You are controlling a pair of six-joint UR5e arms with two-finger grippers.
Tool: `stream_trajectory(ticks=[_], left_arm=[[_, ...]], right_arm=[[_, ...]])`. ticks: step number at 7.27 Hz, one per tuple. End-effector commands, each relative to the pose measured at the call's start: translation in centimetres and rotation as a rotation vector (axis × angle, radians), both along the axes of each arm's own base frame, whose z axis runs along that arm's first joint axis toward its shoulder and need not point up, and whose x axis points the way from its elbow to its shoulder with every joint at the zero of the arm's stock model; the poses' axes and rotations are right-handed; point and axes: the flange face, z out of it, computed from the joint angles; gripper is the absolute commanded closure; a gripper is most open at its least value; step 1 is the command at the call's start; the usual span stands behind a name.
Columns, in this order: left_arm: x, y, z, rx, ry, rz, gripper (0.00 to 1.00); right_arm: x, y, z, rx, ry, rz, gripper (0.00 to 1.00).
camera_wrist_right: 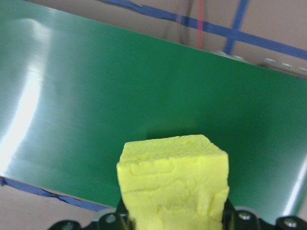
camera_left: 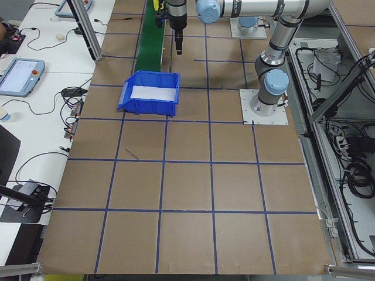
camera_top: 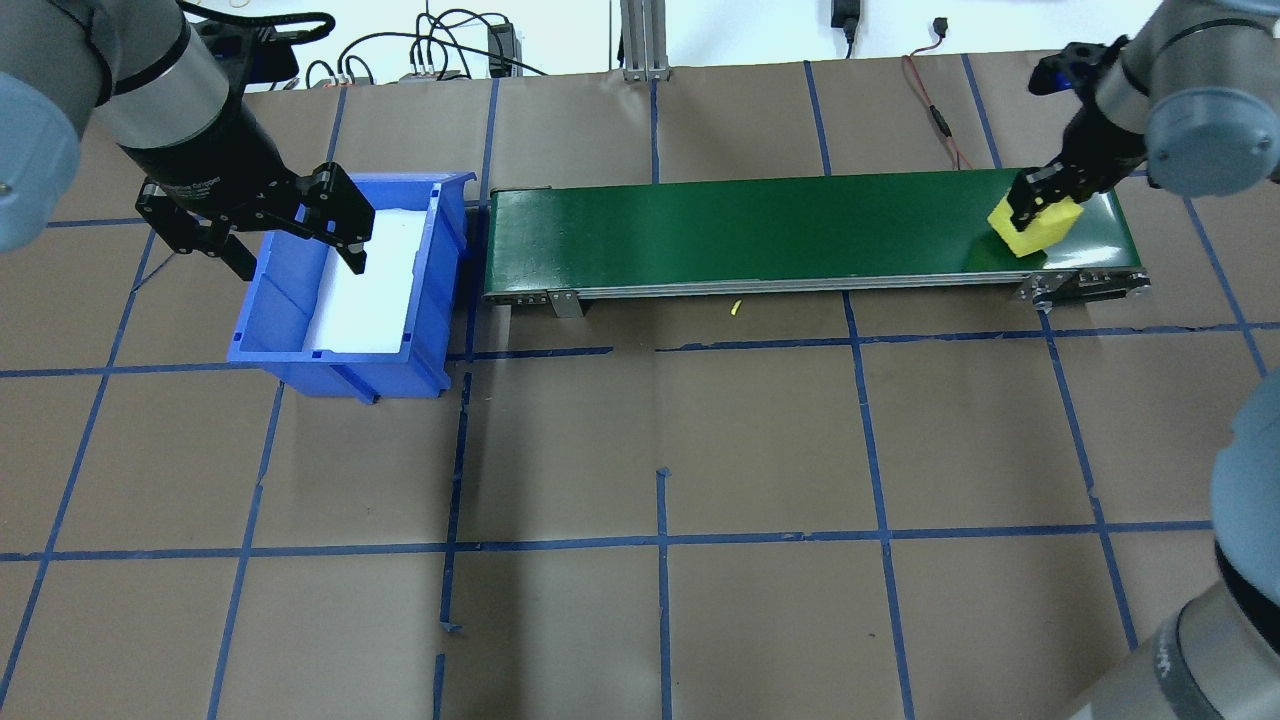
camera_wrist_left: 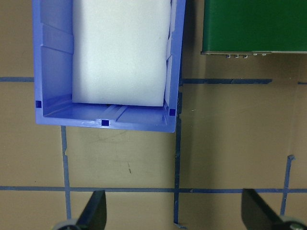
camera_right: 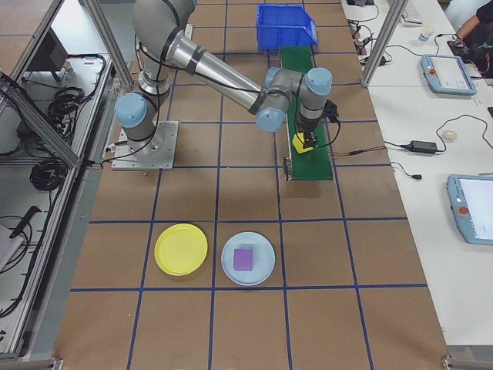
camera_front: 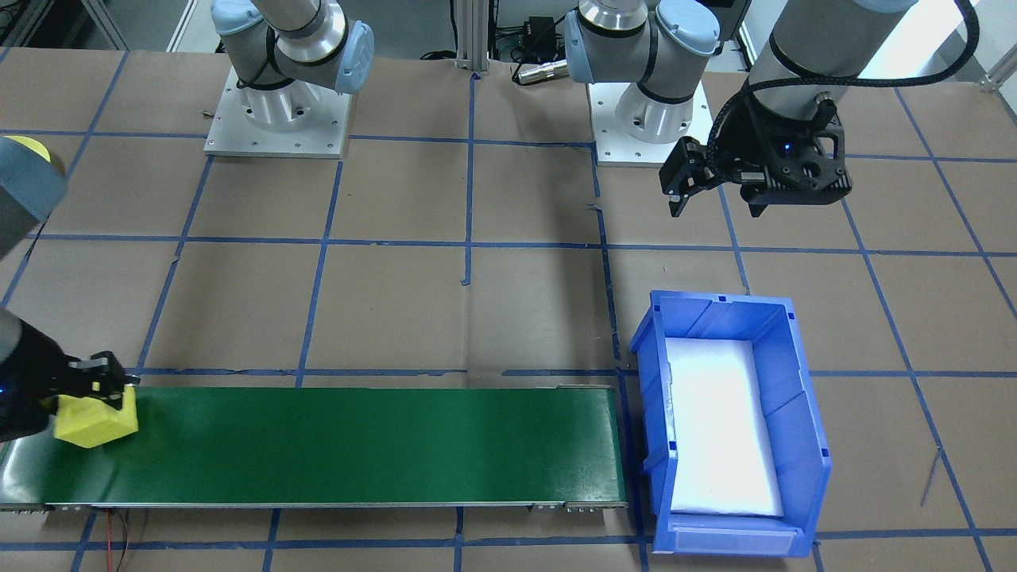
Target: Move block left to right into plate
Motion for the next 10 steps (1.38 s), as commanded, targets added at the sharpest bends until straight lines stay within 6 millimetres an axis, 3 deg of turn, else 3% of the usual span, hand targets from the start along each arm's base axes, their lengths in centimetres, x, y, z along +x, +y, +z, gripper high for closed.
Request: stream_trajectory(ticks=[1,2,3,4,5,6,7,8,9,10], left_arm=[[0.0,0.0,-0.2,0.004,0.001,0.000,0.00],[0.0,0.1,-0.1,0.000,0.004,0.001,0.00],[0.0,0.0,-0.2,0.003,0.004,0.001,0.00],[0.0,0.0,-0.2,0.000,0.005,0.001,0.00],[-0.1,0.0,-0.1,-0.001,0.007,0.001,0.00],[0.0,0.1,-0.3,0.002,0.006,0.001,0.00],[-0.1,0.1,-0.3,0.000,0.007,-0.001,0.00],[-0.1,0.1,-0.4,0.002,0.007,-0.001,0.00],[-0.1,0.1,-0.3,-0.001,0.007,-0.001,0.00],[0.0,0.1,-0.3,0.000,0.005,0.001,0.00]], right_arm=[[-17.4,9.8,3.6,0.032,-0.024,-0.212,0.85],[-25.5,17.8,1.9,0.065,-0.072,-0.225,0.83],[-32.2,25.9,0.5,0.036,-0.119,-0.188,0.80],[-36.7,32.8,-0.4,0.025,-0.120,-0.111,0.83],[-38.4,38.4,-2.3,0.060,-0.136,-0.152,0.83],[-37.9,40.8,-4.9,0.095,-0.147,-0.171,0.82],[-38.0,40.8,-6.0,0.066,-0.070,-0.118,0.74],[-37.4,40.9,-7.5,0.073,-0.092,-0.113,0.53],[-37.1,40.7,-7.8,0.053,-0.098,-0.110,0.01],[-36.8,40.8,-7.6,0.056,-0.103,-0.118,0.00]])
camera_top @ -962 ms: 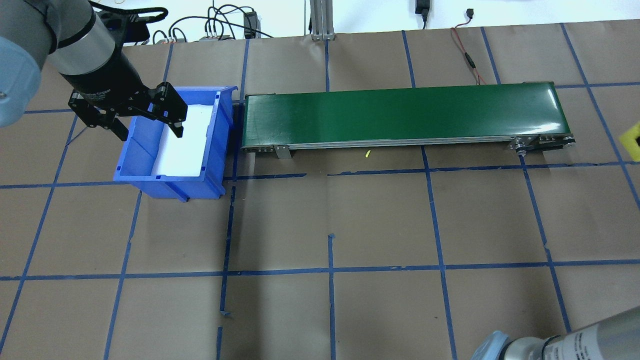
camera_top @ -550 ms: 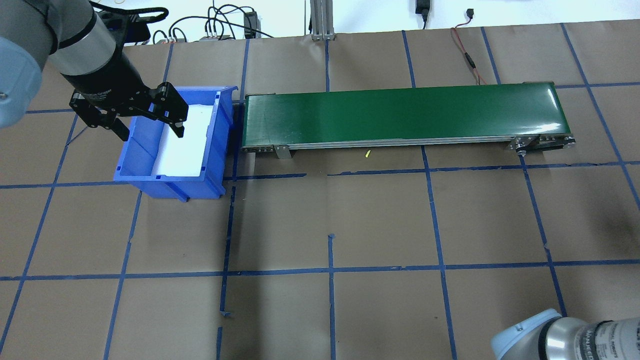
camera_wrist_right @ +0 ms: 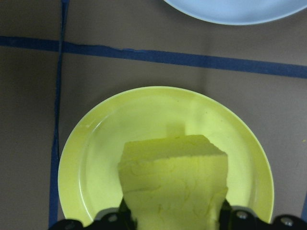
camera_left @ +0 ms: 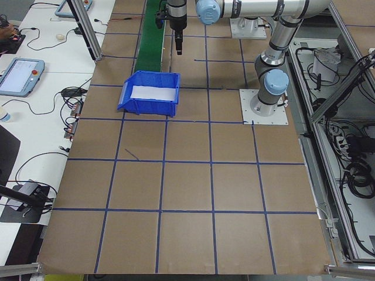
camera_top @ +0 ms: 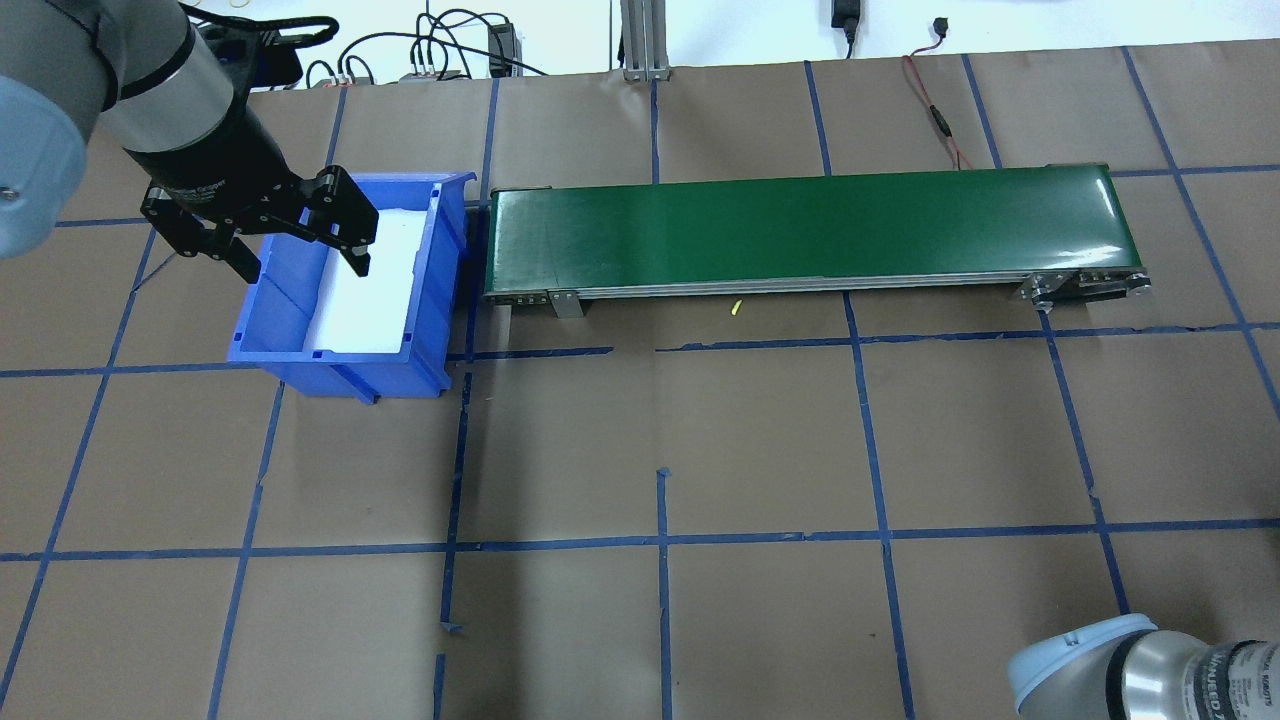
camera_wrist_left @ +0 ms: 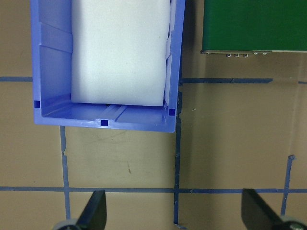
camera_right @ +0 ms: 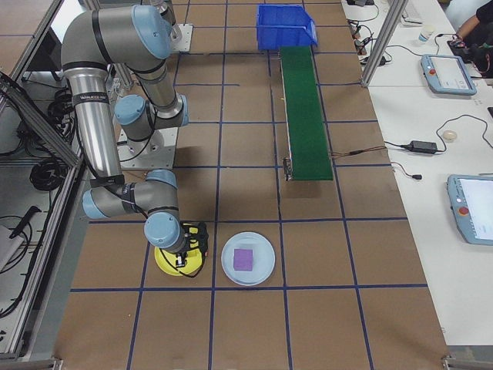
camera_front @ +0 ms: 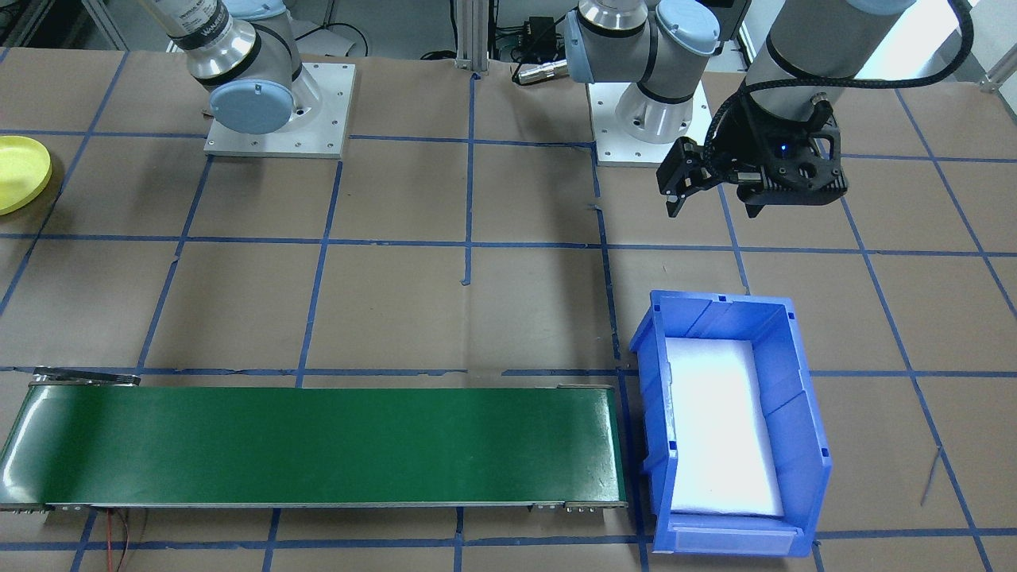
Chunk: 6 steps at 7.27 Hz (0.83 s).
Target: Move block left to right into plate
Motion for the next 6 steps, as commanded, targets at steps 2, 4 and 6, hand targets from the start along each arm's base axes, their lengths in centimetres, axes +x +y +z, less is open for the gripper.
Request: stream_trajectory(ticks=[2,4,6], left_arm=[[0.1,0.0,0.0,0.000,-0.001,0.001,0.00],[0.1,0.0,0.0,0.000,-0.001,0.003,0.00],[0.1,0.0,-0.1,0.002,0.000,0.003,0.00]], right_arm=[[0.8,-1.3,4.6,-0.003,-0.019,0.015,0.00],[5.3,-10.7,14.3,-0.070,0.026,0.082,0.00],[13.2,-19.9,26.2,-0.139,0.142,0.208,0.00]])
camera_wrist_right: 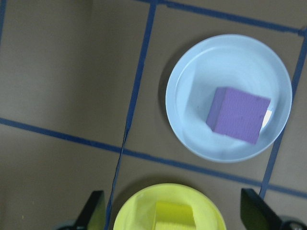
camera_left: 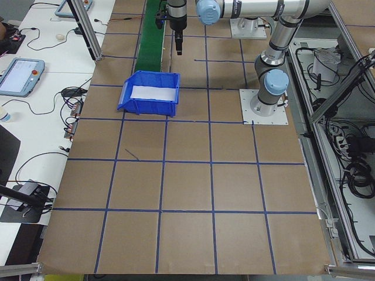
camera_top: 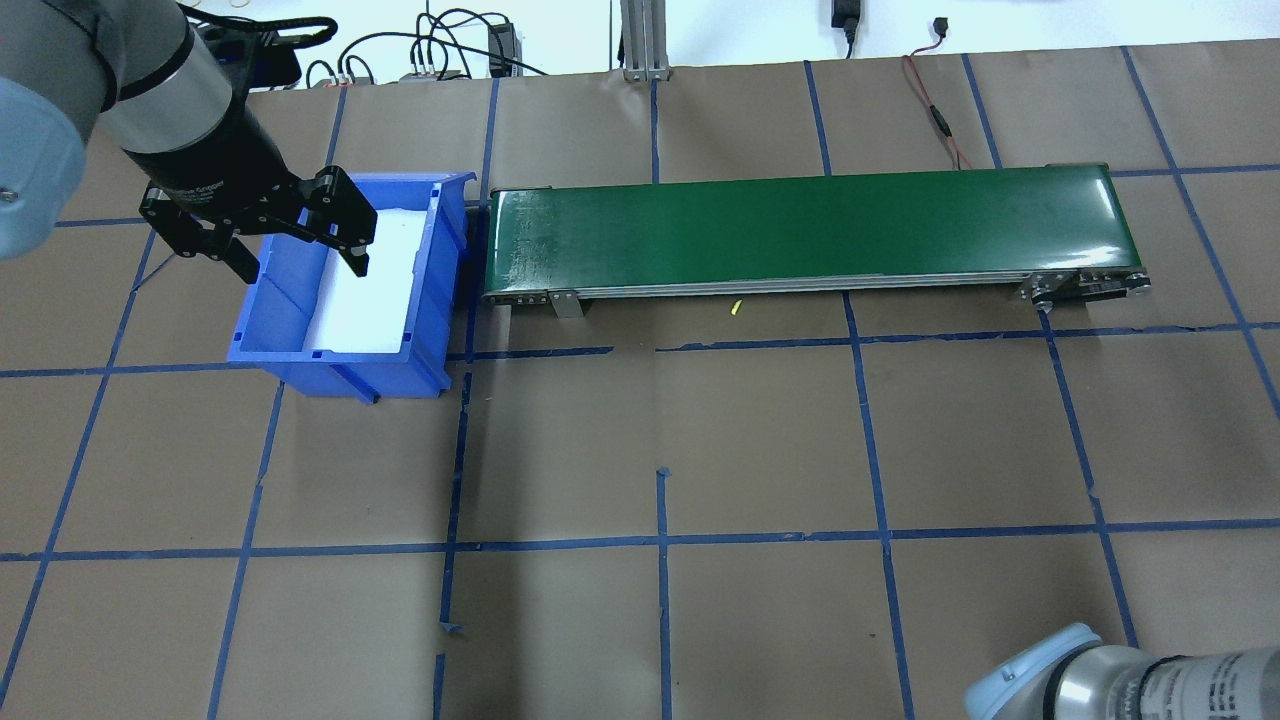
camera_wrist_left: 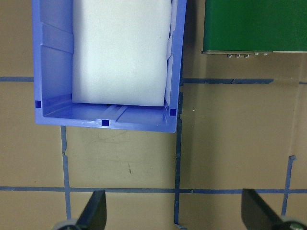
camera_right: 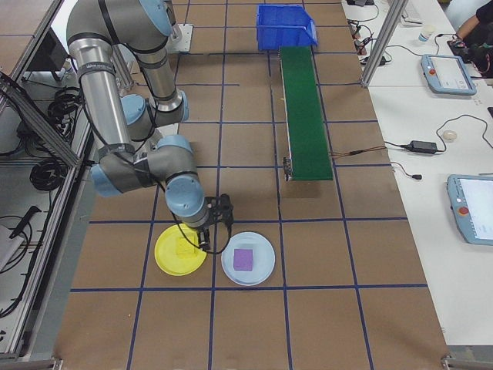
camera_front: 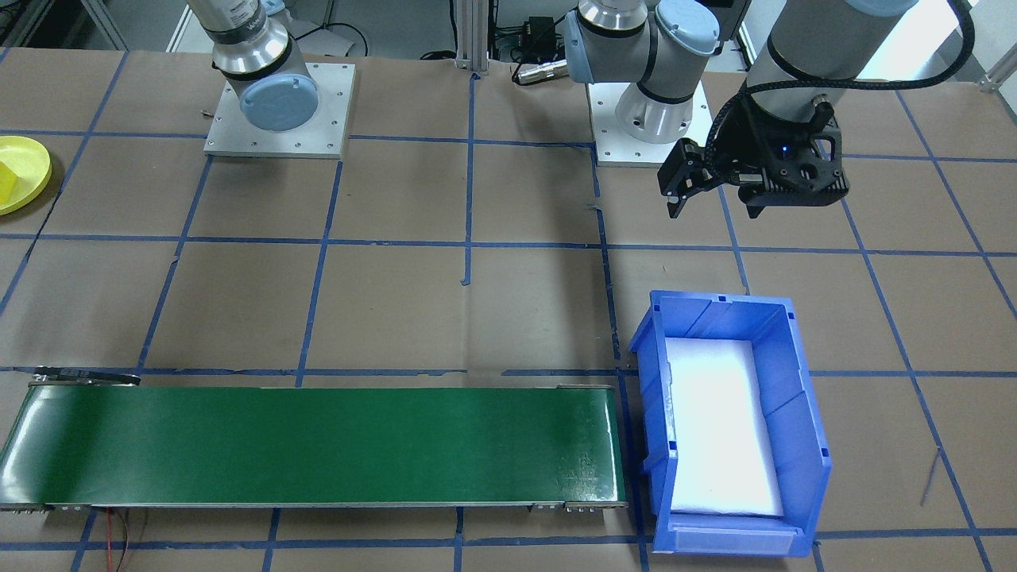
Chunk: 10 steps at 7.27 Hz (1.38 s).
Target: Move block left to right into plate
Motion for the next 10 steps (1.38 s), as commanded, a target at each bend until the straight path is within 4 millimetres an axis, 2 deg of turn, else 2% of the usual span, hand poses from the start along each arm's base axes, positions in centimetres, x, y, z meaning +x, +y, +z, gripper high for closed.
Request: stream_trajectory(ticks=[1,2,3,4,5,7,8,9,10], left_arm=[[0.1,0.0,0.0,0.001,0.001,0.002,0.00],[0.1,0.0,0.0,0.001,0.003,0.002,0.00],[0.1,0.0,0.0,0.001,0.001,0.002,0.00],[0.1,0.0,-0.1,0.002,0.001,0.002,0.00],[0.1,0.0,-0.1,0.002,0.001,0.002,0.00],[0.1,0.0,-0.1,0.002,0.001,0.003,0.00],[0.1,0.0,-0.1,0.002,0.001,0.003,0.00],[0.1,0.0,0.0,0.001,0.001,0.003,0.00],[0.1,0.0,0.0,0.001,0.003,0.003,0.00]], right_arm=[[9.0,-6.2,8.0,0.000,-0.028,-0.082,0.00],[15.6,-9.4,9.3,0.001,-0.024,-0.091,0.00],[22.2,-11.3,10.9,-0.007,-0.008,-0.105,0.00],[29.4,-12.2,12.3,-0.004,-0.011,-0.229,0.00],[36.4,-12.5,13.2,0.004,0.046,-0.241,0.00],[51.1,-12.0,13.2,0.004,0.023,-0.366,0.00],[56.3,-11.4,12.1,0.018,0.009,-0.423,0.00],[57.9,-11.3,10.7,0.045,0.019,-0.409,0.00],[57.4,-11.5,9.2,0.078,0.028,-0.407,0.00]])
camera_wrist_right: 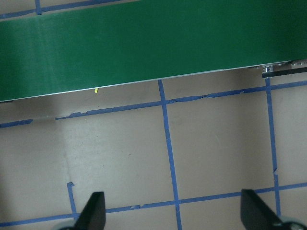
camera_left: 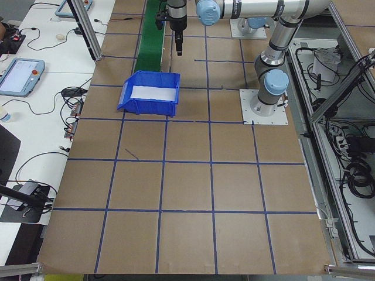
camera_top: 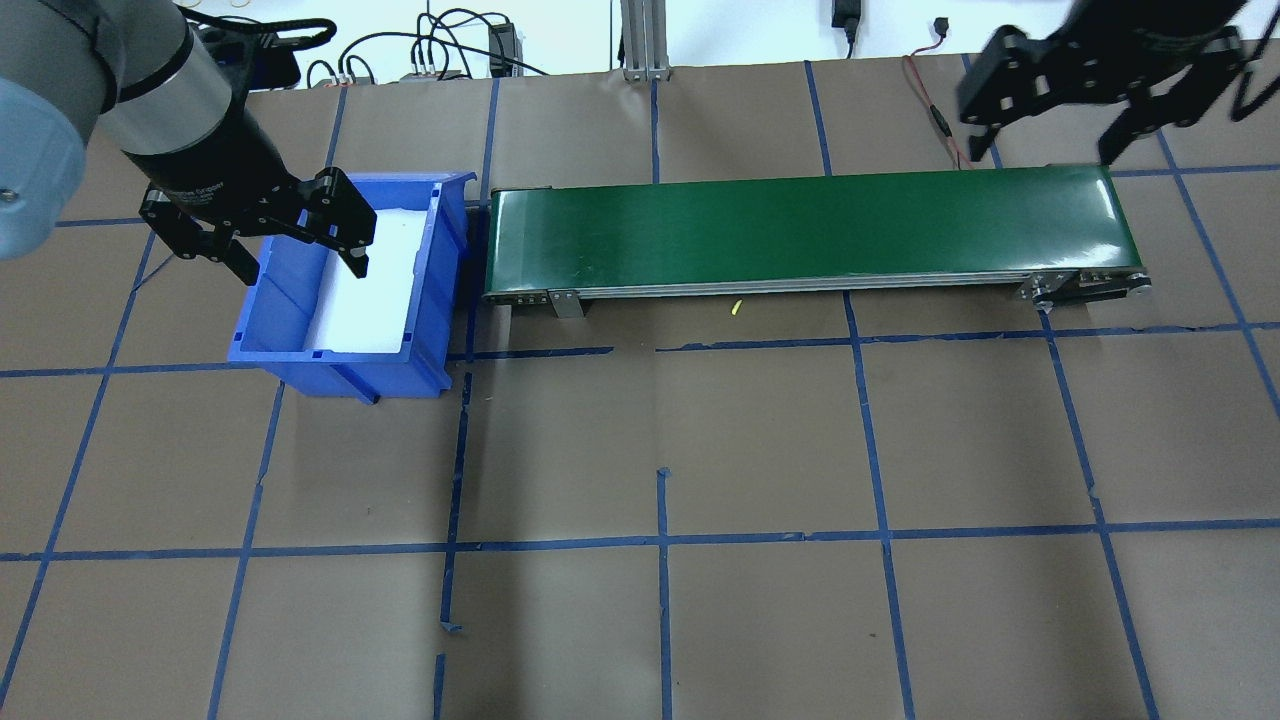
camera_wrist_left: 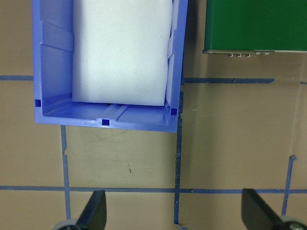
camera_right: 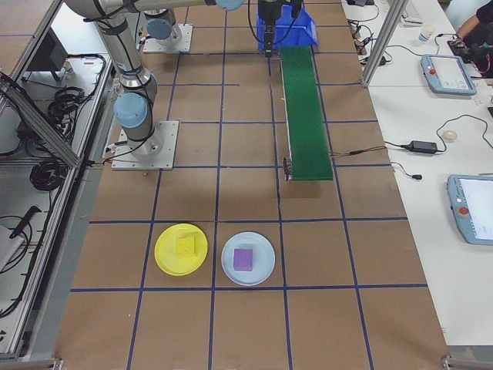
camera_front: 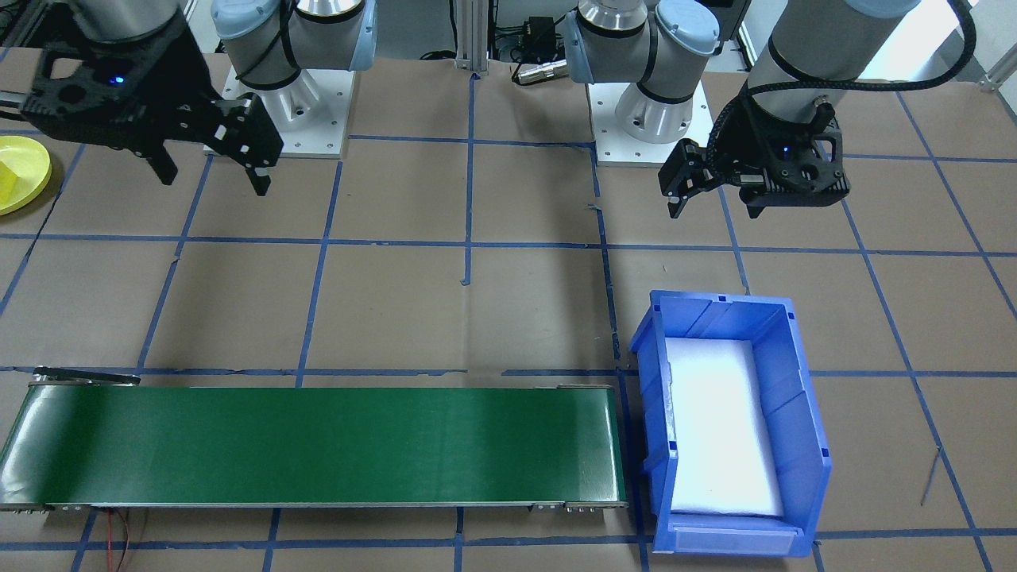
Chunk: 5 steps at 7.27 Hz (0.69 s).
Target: Move block left to right into plate
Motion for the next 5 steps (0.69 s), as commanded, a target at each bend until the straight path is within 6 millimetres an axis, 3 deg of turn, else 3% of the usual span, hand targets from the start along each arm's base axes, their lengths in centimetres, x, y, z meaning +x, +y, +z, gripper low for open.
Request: stream_trajectory(ticks=[1,5], left_arm=[[0.07,0.00,0.03,-0.001,0.001,0.002,0.00],[0.07,0.00,0.03,-0.001,0.001,0.002,0.00]], right_arm=[[1.08,0.26,-1.65,0.033,0.016,-0.001,0.00],[1.01,0.20,-1.78,0.035,0.024,-0.001,0.00]])
